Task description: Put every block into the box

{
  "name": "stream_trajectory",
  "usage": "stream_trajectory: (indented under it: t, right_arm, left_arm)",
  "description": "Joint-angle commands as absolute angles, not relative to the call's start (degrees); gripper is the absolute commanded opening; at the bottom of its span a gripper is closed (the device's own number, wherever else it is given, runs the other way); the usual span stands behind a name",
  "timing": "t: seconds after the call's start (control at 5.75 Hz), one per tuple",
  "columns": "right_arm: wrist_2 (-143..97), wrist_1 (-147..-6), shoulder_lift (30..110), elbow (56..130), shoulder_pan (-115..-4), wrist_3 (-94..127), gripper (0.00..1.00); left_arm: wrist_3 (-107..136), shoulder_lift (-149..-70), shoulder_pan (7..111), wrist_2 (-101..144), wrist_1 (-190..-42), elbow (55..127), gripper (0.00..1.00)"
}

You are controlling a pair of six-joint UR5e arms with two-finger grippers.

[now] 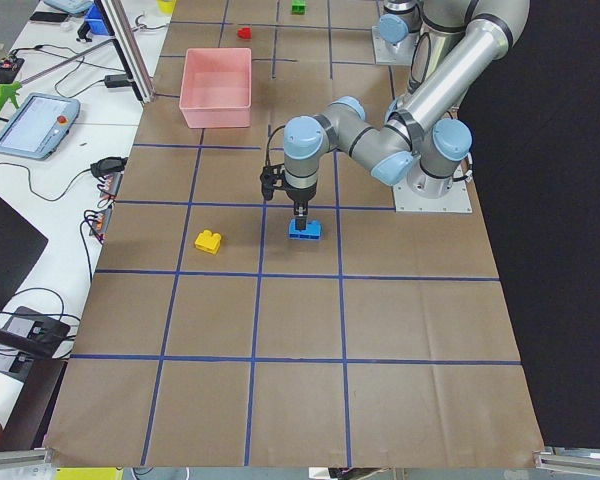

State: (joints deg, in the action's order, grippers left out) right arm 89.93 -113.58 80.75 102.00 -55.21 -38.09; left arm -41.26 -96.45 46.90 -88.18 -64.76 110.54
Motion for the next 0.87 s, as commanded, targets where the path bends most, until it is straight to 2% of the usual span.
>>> stream_trajectory:
  t: [0.0, 0.35, 0.7]
  right_arm:
    - [89.4, -121.1, 77.9, 106.0, -52.3, -38.1, 1.0]
    - [89.6, -122.7, 77.3, 108.6, -50.7, -38.0, 1.0]
    - [89.7, -125.5, 73.8, 109.7, -49.0, -38.0, 1.0]
  left_arm:
    - [-40.2, -99.5, 47.6, -86.1, -57.8, 114.3, 0.99]
    - [-40.0, -103.3, 47.6, -86.1, -43.9, 120.6, 0.99]
    - [-39.6, -104.4, 47.6, -86.0, -42.1, 123.4, 0.99]
